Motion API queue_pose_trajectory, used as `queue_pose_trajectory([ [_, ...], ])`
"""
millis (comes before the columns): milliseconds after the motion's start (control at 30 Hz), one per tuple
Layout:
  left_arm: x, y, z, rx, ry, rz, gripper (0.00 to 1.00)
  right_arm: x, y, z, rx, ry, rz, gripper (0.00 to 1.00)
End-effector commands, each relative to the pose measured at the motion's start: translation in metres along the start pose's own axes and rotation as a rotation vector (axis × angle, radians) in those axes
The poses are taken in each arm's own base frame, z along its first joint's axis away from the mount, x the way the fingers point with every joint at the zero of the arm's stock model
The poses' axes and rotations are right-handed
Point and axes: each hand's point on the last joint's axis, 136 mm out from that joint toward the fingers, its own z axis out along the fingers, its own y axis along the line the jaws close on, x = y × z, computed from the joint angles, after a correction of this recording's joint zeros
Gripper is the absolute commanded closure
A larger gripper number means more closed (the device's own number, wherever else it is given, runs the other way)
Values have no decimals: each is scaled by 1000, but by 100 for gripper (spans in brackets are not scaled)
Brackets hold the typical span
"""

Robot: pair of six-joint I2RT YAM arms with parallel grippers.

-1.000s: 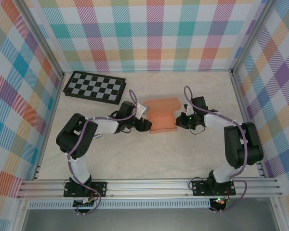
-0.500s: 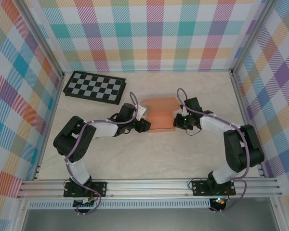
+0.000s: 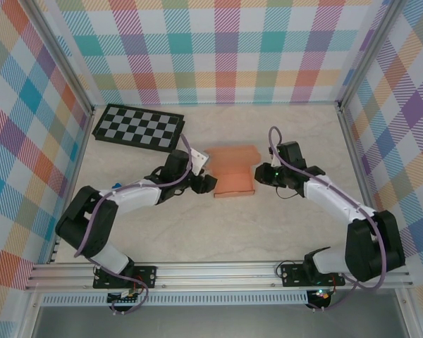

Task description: Fold the paper box

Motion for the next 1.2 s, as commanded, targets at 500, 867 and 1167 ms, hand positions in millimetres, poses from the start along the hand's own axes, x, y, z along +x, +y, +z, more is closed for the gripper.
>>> queue_pose_trajectory([
  [500,-31,21,-82,26,-166,-178,22,-54,-5,-38,-68,-113,-466,55],
  [867,-23,17,-58,138,-127,-139,25,-63,23,-31,-339,-226,-815,44],
  [1167,-38,35,-63,36,-202,-273,27,-82,19,-58,-203,-105,-358,36],
])
